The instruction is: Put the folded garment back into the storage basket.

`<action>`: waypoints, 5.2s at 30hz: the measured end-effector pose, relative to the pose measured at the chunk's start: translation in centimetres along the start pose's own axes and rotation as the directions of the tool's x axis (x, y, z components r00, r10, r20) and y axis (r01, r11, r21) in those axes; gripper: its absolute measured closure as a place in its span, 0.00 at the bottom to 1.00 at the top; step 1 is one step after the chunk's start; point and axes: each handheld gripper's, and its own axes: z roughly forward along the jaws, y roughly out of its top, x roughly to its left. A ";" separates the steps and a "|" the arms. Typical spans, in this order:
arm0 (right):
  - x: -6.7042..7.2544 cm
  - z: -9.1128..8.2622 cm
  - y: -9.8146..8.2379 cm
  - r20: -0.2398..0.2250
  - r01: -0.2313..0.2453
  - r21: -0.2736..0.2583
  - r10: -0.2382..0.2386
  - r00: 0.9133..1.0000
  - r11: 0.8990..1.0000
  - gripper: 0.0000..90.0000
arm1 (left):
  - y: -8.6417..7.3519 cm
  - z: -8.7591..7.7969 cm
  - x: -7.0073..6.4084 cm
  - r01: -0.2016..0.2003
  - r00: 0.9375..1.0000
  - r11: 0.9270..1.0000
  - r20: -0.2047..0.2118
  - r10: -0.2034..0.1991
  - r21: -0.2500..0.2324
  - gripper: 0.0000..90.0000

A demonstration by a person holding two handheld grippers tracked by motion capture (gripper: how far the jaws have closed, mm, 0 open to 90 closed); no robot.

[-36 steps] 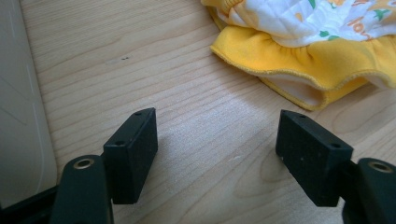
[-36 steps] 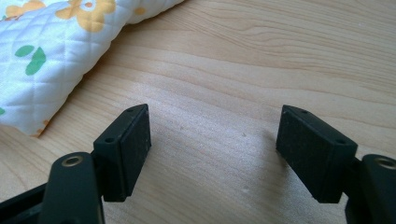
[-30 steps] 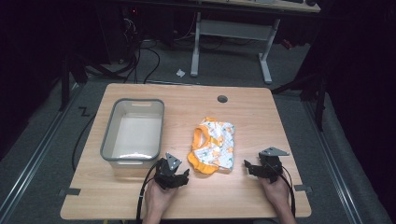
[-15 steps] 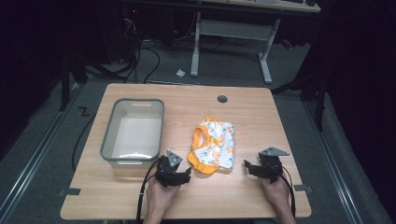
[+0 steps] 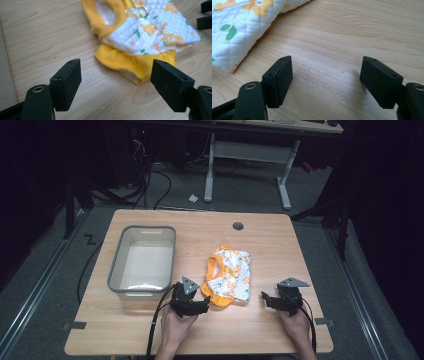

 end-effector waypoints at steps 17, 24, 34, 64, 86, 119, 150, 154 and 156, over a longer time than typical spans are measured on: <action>0.0 0.0 0.0 0.000 0.000 0.000 0.000 1.000 1.000 0.29 | 3.3 0.8 0.1 0.005 0.999 1.000 0.031 -0.006 0.021 0.26; 0.0 0.0 0.0 0.000 -0.003 0.002 0.003 1.000 1.000 0.29 | 4.6 1.9 0.2 0.002 1.000 1.000 0.031 -0.003 0.031 0.24; 0.0 0.0 0.0 0.000 -0.002 0.002 0.002 1.000 1.000 0.29 | 6.5 3.2 0.5 0.008 1.000 1.000 0.020 -0.008 0.027 0.20; 0.0 0.0 0.0 -0.001 -0.001 0.000 0.001 1.000 1.000 0.29 | 7.4 10.5 1.8 0.075 0.997 0.989 -0.026 -0.072 0.129 0.13; 0.0 0.0 0.0 -0.001 0.000 0.000 0.000 1.000 1.000 0.29 | 6.7 11.2 0.5 -0.018 0.999 0.983 -0.045 0.026 0.184 0.50; 0.0 0.0 0.0 -0.002 -0.002 0.001 0.002 1.000 1.000 0.29 | 7.7 7.4 0.0 0.017 0.994 0.997 0.110 -0.025 0.078 0.85; 0.0 0.0 0.0 -0.003 0.000 0.001 0.000 1.000 1.000 0.29 | 8.9 1.9 1.4 0.062 0.978 0.997 0.204 -0.049 -0.056 0.87; 0.0 0.0 0.0 -0.003 0.000 0.001 0.000 1.000 1.000 0.29 | 9.0 1.3 1.8 0.078 0.975 0.994 0.212 -0.062 -0.070 0.88; 0.0 0.0 0.0 -0.003 0.000 0.002 0.000 1.000 1.000 0.29 | 9.0 0.9 2.1 0.083 0.975 0.994 0.213 -0.065 -0.077 0.88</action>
